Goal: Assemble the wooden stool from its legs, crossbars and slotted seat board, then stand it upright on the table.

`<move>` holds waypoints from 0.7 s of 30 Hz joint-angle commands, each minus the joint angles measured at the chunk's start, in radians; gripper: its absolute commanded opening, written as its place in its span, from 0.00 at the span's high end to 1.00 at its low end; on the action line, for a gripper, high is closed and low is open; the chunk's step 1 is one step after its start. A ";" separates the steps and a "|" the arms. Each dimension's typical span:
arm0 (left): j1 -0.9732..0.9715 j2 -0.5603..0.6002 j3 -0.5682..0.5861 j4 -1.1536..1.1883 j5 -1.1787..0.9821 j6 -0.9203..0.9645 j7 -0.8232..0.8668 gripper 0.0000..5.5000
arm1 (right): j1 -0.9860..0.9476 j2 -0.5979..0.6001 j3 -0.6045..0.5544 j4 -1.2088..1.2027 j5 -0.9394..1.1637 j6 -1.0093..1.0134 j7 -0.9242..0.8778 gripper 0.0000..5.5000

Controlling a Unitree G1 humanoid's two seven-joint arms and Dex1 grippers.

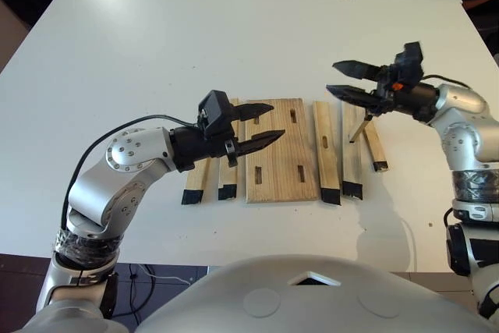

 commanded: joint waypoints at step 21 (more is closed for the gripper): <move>0.084 -0.035 -0.060 0.024 0.172 -0.059 0.064 0.55 | 0.308 -0.268 0.270 0.207 -0.562 -0.417 0.217 0.48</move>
